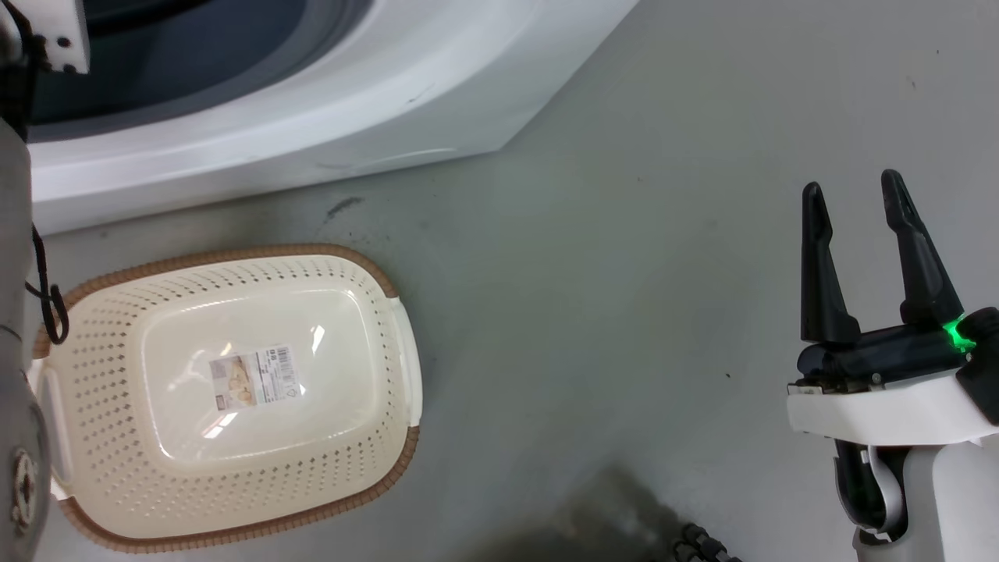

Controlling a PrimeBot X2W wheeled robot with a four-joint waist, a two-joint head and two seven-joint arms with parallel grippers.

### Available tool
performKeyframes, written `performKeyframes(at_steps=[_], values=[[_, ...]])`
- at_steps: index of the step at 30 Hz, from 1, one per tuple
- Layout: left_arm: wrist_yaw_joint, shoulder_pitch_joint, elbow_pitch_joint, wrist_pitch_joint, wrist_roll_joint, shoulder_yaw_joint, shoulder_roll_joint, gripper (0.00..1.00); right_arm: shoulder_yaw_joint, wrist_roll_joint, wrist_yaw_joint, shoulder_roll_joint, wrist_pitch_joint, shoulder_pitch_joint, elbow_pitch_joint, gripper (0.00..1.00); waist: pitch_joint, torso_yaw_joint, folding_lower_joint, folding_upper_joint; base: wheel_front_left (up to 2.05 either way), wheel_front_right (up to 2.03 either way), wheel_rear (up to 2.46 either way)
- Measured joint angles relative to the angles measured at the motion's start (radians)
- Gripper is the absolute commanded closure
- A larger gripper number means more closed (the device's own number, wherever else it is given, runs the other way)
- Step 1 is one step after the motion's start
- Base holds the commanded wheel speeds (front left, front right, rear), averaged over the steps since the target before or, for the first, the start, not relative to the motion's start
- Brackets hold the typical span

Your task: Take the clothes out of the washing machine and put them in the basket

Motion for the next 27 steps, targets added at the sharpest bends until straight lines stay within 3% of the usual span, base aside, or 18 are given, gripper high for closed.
performKeyframes(at_steps=[7, 12, 13, 14, 20, 27], values=[[0.003, -0.122, 0.06, 0.158, 0.04, -0.055, 0.023, 0.0, -0.002, 0.013, 0.0, 0.0, 0.0, -0.029, -0.003, 0.0, 0.076, -0.02, 0.0, 0.0, 0.0, 0.0, 0.0], [0.012, -0.148, 0.073, 0.202, 0.039, -0.067, 0.026, 0.0, 0.002, 0.018, 0.0, 0.0, 0.0, -0.031, -0.003, 0.0, 0.082, -0.021, -0.0001, 0.0, 0.0, 0.0, 0.0], [0.011, -0.148, 0.074, 0.204, 0.039, -0.069, 0.025, 0.64, 0.003, 0.018, 0.0, 0.0, 0.0, -0.031, -0.003, 0.0, 0.082, -0.021, -0.0001, 0.0, 0.0, 0.0, 0.0], [0.009, -0.148, 0.076, 0.204, 0.039, -0.073, 0.024, 1.0, 0.003, 0.018, 0.0, 0.0, 0.0, -0.032, -0.003, 0.0, 0.083, -0.021, -0.0001, 0.0, 0.0, 0.0, 0.0], [0.006, -0.15, 0.078, 0.186, 0.028, -0.078, 0.024, 1.0, -0.001, 0.02, 0.0, 0.0, 0.0, -0.033, -0.002, 0.0, 0.081, -0.02, -0.0001, 0.0, 0.0, 0.0, 0.0], [0.006, -0.132, 0.067, 0.094, 0.003, -0.079, 0.005, 1.0, -0.01, 0.014, 0.0, 0.0, 0.0, -0.034, 0.007, 0.0, 0.051, -0.006, -0.0001, 0.0, 0.0, 0.0, 0.0]])
